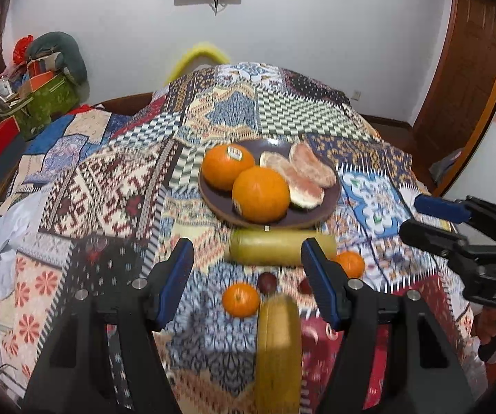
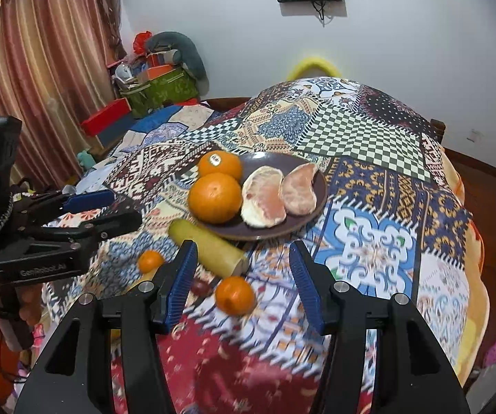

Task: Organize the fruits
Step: 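Grasp the banana with the left tool and lift it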

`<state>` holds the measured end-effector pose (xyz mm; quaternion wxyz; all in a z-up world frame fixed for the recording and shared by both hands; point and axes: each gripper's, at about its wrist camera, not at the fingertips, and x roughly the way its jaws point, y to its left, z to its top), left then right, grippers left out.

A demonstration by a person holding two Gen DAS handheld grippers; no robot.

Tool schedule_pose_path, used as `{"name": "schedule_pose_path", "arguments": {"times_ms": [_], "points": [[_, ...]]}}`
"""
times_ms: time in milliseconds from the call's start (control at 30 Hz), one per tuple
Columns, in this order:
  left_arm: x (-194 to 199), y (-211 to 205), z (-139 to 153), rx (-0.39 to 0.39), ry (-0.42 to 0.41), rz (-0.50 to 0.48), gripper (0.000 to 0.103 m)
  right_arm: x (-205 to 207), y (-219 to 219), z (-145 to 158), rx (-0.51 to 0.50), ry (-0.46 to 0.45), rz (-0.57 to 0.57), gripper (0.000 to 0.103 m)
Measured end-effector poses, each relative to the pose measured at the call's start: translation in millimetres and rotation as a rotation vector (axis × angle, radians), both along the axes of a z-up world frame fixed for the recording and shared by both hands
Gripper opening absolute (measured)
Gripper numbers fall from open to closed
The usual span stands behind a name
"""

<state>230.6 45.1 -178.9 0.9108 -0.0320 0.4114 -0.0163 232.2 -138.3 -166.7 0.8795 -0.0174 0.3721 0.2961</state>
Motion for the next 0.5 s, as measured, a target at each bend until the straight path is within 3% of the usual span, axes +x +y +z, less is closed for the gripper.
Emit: {"name": "schedule_pose_path", "arguments": {"times_ms": [500], "points": [[-29.3, -16.6, -48.1, -0.009, 0.12, -0.006, 0.064, -41.5, -1.0, -21.9, -0.033, 0.033, -0.001, 0.052]]}}
